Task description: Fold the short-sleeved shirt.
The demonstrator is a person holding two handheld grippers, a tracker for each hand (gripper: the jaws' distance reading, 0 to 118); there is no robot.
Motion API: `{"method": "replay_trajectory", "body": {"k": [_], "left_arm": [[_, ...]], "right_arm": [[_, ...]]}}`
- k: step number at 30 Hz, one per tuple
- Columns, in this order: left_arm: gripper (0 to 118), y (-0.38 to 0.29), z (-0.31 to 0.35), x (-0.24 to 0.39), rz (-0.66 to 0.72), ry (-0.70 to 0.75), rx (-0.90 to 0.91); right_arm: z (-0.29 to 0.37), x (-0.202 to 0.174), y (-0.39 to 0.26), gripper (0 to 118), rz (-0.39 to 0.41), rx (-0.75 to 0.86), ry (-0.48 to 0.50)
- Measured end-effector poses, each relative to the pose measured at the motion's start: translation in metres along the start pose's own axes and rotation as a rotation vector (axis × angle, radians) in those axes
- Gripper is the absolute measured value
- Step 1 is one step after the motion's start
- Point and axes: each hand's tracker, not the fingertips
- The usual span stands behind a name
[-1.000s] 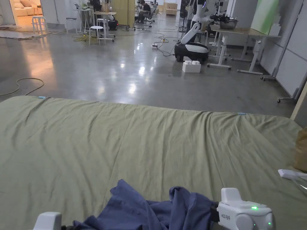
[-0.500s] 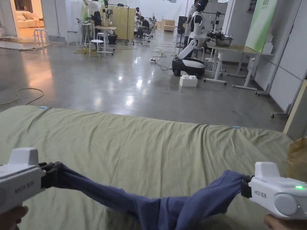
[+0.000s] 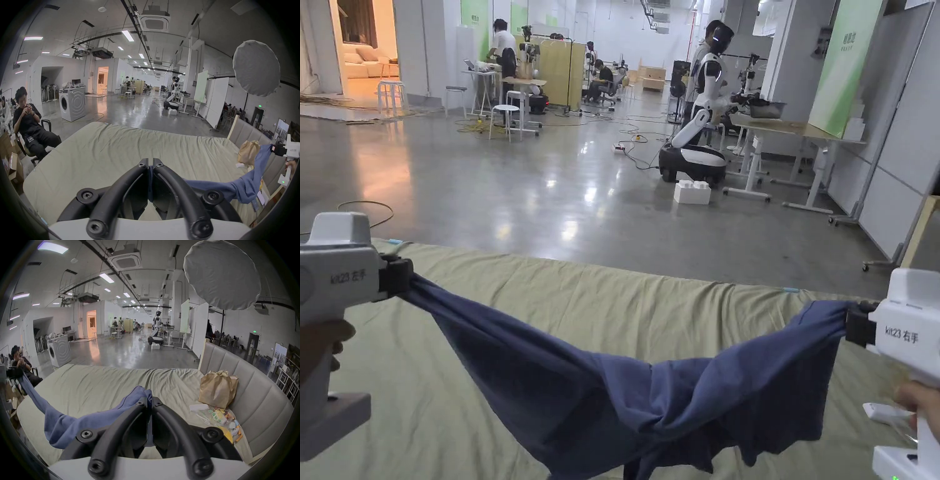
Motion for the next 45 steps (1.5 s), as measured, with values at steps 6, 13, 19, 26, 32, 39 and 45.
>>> {"method": "replay_trajectory", "body": {"k": [6, 13, 19, 26, 32, 39, 45], "left_arm": [[3, 0.035, -0.002, 0.019, 0.024, -0.051, -0.002], [3, 0.026, -0.045, 0.049, -0.030, -0.053, -0.021], [3, 0.046, -0.039, 0.031, -0.035, -0.019, 0.002], [3, 0.092, -0.041, 0.017, -0.040, 0.018, 0.064], [3, 0.089, -0.035, 0.017, -0.084, 0.027, 0.078], [3, 0.005, -0.027, 0.008, -0.124, 0.025, -0.010], [3, -0.099, 0.001, -0.012, -0.121, 0.017, -0.141]], "right_arm": [[0.003, -0.010, 0.021, 4, 0.018, 0.021, 0.000], [-0.013, -0.023, 0.010, 4, 0.086, 0.011, -0.006], [-0.039, -0.013, 0.024, 4, 0.110, 0.023, -0.041], [-0.056, -0.010, 0.046, 4, 0.055, 0.082, -0.031], [-0.066, -0.020, 0.036, 4, 0.065, 0.095, -0.004], [-0.075, -0.030, -0.039, 4, 0.106, -0.017, 0.016], [-0.055, -0.029, -0.127, 4, 0.144, -0.129, -0.001]]}}
